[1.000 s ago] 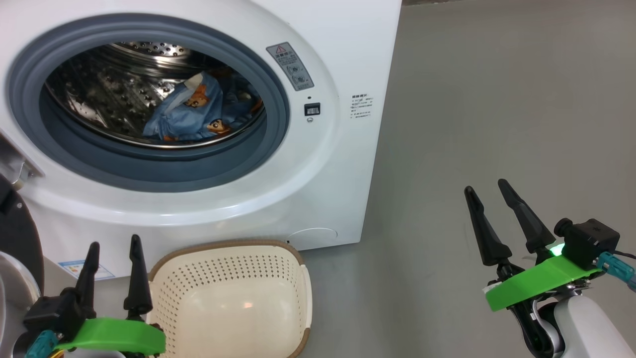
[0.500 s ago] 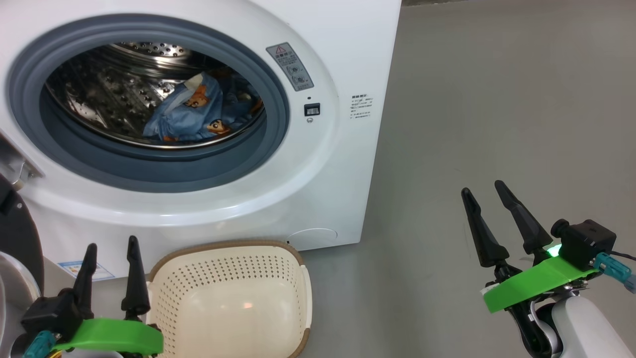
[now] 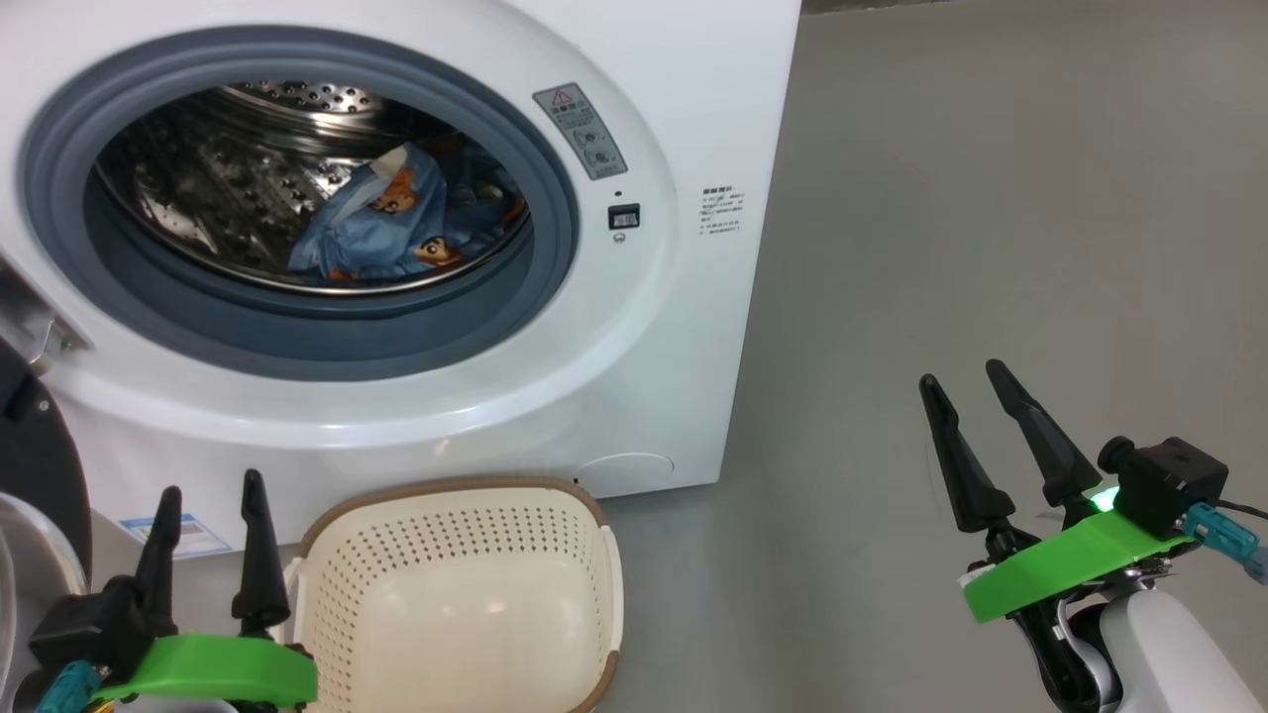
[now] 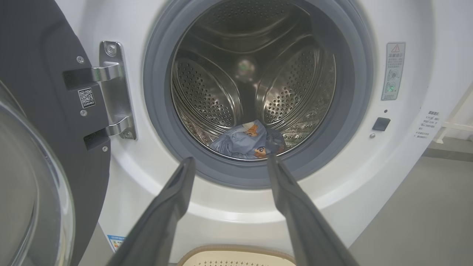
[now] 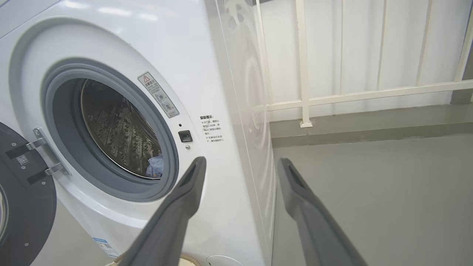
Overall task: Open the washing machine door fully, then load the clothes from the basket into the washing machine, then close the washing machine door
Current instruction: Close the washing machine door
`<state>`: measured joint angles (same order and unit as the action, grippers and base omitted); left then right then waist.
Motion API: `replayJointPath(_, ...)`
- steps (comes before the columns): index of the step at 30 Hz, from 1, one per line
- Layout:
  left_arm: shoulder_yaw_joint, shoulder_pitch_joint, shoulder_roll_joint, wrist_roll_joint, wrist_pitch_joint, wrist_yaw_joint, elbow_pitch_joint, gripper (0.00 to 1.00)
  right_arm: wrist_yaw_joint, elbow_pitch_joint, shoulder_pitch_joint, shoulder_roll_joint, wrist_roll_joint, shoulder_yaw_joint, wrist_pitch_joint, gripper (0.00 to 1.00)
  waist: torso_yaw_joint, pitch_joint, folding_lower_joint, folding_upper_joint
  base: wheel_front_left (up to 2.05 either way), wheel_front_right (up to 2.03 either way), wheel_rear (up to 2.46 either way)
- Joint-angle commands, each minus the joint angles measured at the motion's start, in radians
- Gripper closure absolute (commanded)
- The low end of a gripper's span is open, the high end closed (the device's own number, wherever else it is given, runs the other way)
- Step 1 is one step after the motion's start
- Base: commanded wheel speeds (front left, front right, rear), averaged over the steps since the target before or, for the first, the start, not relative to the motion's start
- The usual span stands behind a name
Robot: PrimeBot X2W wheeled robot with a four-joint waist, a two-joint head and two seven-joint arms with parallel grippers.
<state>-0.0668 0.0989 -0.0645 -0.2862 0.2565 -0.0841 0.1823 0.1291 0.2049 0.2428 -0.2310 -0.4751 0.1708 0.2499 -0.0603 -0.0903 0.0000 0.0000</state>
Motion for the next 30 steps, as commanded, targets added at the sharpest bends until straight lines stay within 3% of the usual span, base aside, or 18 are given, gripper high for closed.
replayJointPath(1, -0.037, 0.022, -0.014, 0.007, 0.005, -0.003, -0.025, 0.00, 0.002, -0.023, -0.002, -0.013, 0.003, 0.019, 0.012, 0.00, 0.001, 0.001, 0.0000, 0.0000, -0.86, 0.86, 0.00)
replayJointPath(15, -0.051, 0.014, -0.003, 0.021, 0.005, -0.014, -0.027, 0.00, 0.002, -0.019, -0.007, -0.018, 0.002, 0.023, 0.012, 0.00, 0.007, 0.013, 0.0000, 0.0000, -1.21, 1.21, 0.00)
replayJointPath(30, -0.054, 0.011, 0.003, 0.032, 0.005, -0.026, -0.022, 0.00, 0.002, -0.019, -0.015, -0.018, 0.001, 0.024, 0.012, 0.00, 0.023, 0.020, 0.0000, 0.0000, -0.10, 0.10, 0.00)
